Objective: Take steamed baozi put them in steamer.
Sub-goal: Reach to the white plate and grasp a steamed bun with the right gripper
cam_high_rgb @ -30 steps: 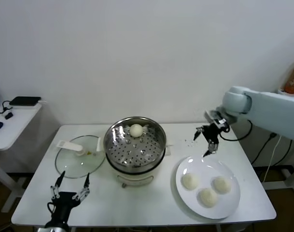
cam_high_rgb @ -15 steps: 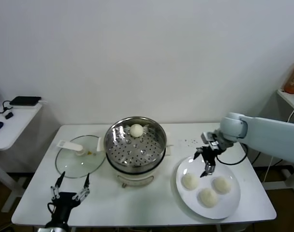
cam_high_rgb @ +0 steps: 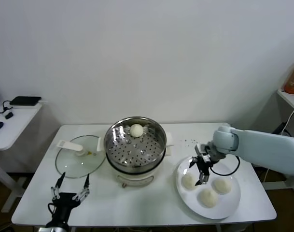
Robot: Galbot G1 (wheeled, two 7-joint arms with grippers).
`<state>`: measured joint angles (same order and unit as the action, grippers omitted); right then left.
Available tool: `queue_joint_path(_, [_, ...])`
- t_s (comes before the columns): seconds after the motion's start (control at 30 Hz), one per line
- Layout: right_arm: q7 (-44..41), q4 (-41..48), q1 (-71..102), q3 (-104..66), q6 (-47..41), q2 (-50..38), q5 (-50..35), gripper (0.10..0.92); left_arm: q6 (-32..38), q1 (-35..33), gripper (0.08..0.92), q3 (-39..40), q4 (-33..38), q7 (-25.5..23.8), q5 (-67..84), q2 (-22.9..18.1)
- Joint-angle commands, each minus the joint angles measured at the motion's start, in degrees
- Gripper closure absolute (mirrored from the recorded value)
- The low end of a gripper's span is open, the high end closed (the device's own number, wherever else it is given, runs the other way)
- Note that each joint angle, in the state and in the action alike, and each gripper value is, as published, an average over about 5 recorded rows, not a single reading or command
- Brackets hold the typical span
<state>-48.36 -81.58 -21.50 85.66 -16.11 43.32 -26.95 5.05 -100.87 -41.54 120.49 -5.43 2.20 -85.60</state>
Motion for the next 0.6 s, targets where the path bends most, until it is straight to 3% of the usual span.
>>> queue_joint_path(0.03, [1.4,0.3,2.7,-0.7,-0.5,0.8,0.9,0.203,0.1,0.0,0.177,-0.1,-0.3,0.0,0.0,0.1])
queue_joint_path(0.6, [1.0,2.0,4.4,-1.8,-0.6,2.1,3.0,0.203,0.0,0.8,0.177,-0.1,-1.0,0.0,0.1,0.1])
